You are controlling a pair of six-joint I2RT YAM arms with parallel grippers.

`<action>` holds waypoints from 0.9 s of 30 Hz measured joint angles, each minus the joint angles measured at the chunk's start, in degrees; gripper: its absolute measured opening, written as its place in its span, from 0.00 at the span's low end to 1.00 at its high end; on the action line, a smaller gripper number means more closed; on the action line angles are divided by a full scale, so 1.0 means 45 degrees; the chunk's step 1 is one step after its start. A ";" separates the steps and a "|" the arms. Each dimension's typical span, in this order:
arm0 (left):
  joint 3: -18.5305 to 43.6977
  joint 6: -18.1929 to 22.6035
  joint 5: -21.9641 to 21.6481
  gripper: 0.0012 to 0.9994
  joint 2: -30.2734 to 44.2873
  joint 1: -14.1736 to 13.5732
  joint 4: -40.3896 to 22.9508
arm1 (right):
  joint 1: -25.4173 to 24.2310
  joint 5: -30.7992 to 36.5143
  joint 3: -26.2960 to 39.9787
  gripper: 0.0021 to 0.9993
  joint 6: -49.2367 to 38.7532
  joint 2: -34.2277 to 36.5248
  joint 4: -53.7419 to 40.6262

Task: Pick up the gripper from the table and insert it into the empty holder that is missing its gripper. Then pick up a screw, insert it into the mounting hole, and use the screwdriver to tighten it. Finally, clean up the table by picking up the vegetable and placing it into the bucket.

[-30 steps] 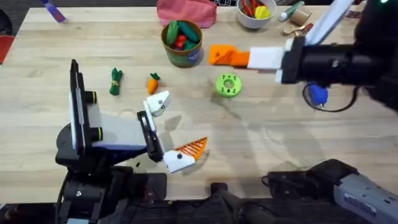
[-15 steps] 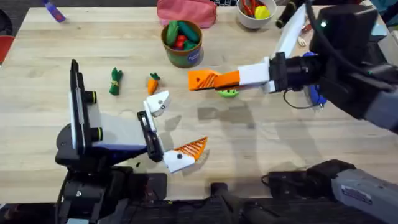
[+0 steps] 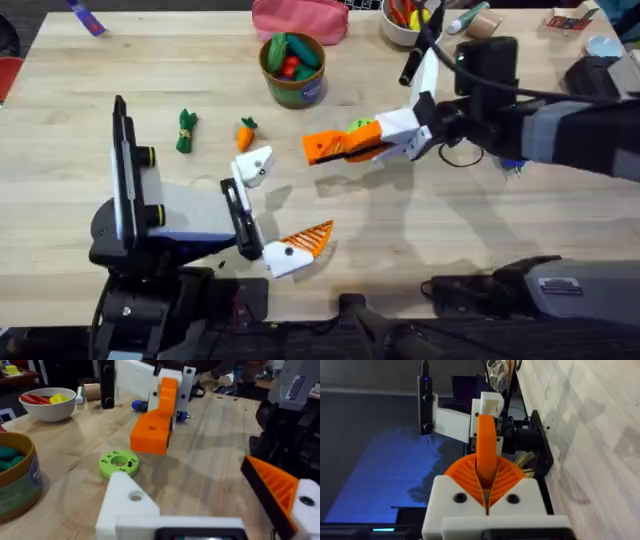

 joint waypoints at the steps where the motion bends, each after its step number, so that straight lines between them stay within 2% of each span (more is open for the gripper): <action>1: 0.0000 0.0000 0.0000 0.99 0.0000 0.0000 0.0002 | 0.0034 -0.0055 -0.0005 0.01 -0.0005 0.0152 0.0000; 27: 0.0000 0.0000 0.0000 0.99 0.0000 0.0000 0.0002 | 0.2068 -0.0114 -0.0005 0.01 -0.0189 0.1617 0.1538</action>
